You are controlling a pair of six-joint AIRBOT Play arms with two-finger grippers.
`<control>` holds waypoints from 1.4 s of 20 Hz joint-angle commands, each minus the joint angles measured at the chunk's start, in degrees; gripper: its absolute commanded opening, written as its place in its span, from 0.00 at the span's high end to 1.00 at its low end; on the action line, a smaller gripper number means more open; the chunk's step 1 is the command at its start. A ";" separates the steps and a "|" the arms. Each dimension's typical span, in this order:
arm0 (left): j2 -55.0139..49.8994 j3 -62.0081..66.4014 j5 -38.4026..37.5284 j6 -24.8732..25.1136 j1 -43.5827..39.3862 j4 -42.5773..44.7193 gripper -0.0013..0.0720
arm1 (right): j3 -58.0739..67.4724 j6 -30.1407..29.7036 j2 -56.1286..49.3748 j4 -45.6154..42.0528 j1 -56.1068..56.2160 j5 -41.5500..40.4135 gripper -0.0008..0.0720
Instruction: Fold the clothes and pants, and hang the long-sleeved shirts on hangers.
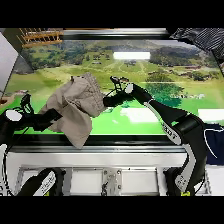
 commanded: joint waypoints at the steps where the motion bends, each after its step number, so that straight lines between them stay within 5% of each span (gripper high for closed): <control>1: -0.04 -0.04 -0.70 -2.47 0.24 5.16 0.05 | 0.26 2.64 4.00 -5.14 -2.78 -0.61 0.96; 4: -0.09 -0.07 0.00 -9.66 2.86 13.49 0.05 | 0.11 7.91 9.16 -18.12 -6.80 1.29 0.97; 8: -2.86 -0.11 4.66 -15.54 7.30 13.20 0.05 | 0.07 8.00 10.71 -21.99 -8.35 3.78 0.97; 19: -19.32 0.02 19.39 -11.26 5.73 -4.81 0.06 | -0.26 8.00 10.73 -21.99 -7.96 5.27 0.96; 20: -19.39 0.02 21.09 -11.26 4.66 -4.81 0.30 | -0.26 8.00 10.78 -21.99 -7.96 5.38 0.96; 22: -19.39 0.92 25.11 -11.23 1.92 -4.74 0.96 | -0.31 8.02 11.15 -22.99 -8.00 6.38 0.97; 28: -22.53 19.39 25.42 -6.14 -8.50 -4.66 0.98 | -14.67 9.66 22.88 -31.43 -9.35 7.06 0.97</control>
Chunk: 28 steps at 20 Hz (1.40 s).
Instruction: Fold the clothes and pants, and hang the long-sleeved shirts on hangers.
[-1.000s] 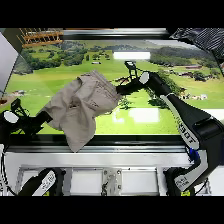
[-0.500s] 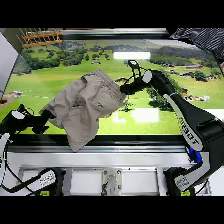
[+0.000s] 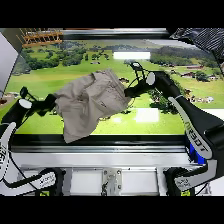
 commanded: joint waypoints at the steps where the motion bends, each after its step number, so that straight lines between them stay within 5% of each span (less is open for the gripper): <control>1: -4.37 12.66 -1.42 4.15 -6.67 -0.24 0.98 | -12.81 2.51 9.49 -3.82 -1.22 0.37 0.97; 7: -18.10 29.66 -6.69 4.66 -17.11 0.09 0.97 | -41.03 9.18 33.62 -5.73 -4.57 -2.43 0.97; 8: -19.41 31.89 -8.26 4.61 -18.01 0.11 0.73 | -42.82 9.18 35.82 -5.68 -4.72 -3.54 0.97; 9: -19.96 33.64 -9.66 3.96 -18.23 0.11 0.22 | -43.45 9.18 37.11 -5.75 -4.81 -4.09 0.97; 10: -19.71 35.12 -11.87 2.91 -17.57 0.11 0.09 | -43.41 9.20 37.55 -5.70 -4.92 -4.46 0.97; 13: -13.33 32.22 -18.38 4.87 -12.68 0.33 0.09 | -43.21 9.27 37.62 -5.62 -4.92 -4.55 0.97; 20: 10.88 -6.60 -23.52 5.40 0.90 4.26 0.09 | -43.21 10.49 37.62 -3.93 -4.87 -5.73 0.96; 28: 8.46 -20.31 -15.85 13.73 -2.97 -8.55 0.09 | -43.21 10.49 37.62 -2.89 -4.87 -6.05 0.96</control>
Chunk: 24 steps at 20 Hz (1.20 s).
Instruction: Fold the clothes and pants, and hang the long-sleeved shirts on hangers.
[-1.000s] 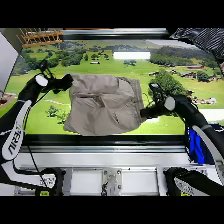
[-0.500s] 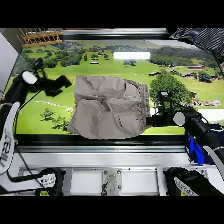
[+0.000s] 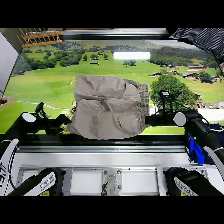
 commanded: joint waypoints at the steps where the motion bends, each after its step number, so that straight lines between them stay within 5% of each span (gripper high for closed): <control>1: -3.50 -1.60 1.70 2.78 -3.98 -5.05 0.09 | -0.02 0.02 0.02 0.22 0.00 -0.11 0.96; 4: -7.34 1.95 0.85 2.71 -8.15 -5.14 0.09 | -0.02 0.02 0.02 0.22 0.00 0.04 0.96; 6: -8.52 4.04 -1.53 2.75 -9.88 -4.98 0.69 | -0.02 0.02 0.02 0.24 0.00 0.04 0.96; 7: -8.55 4.74 -2.47 2.80 -10.47 -4.98 0.90 | -0.02 0.02 0.02 0.22 -0.02 0.04 0.96; 8: -8.11 5.42 -3.23 2.84 -10.78 -4.96 0.98 | 0.09 0.02 0.02 0.22 -0.02 0.07 0.96; 16: 15.19 32.15 -10.80 2.60 -3.10 -5.55 0.98 | 28.37 -5.05 2.08 -0.46 -4.98 11.17 0.97; 24: 37.86 54.51 -7.39 -1.68 -1.84 -5.27 0.98 | 48.87 -4.63 17.07 -0.48 -5.03 15.34 0.97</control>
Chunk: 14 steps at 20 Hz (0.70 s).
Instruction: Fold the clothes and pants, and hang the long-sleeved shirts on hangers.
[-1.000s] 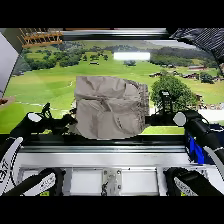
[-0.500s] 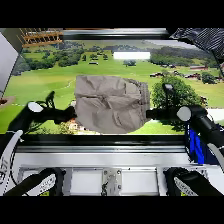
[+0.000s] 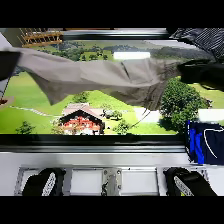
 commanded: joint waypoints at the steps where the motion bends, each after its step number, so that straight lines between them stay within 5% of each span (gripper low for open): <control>1: 7.87 7.04 1.99 -3.26 0.33 0.44 0.98 | 4.61 2.27 7.74 -0.07 -0.11 1.27 0.97; 6: 6.60 9.73 3.17 -5.64 0.31 0.48 0.98 | 4.55 15.85 11.58 -0.07 -0.11 6.82 0.97; 10: -5.60 8.39 0.63 -6.14 0.26 -0.13 0.98 | 3.85 17.84 2.89 -0.52 -0.11 19.80 0.97; 14: -25.59 8.98 2.60 -6.16 -4.31 -0.13 0.98 | 2.32 16.02 -13.14 -0.68 -0.11 19.76 0.96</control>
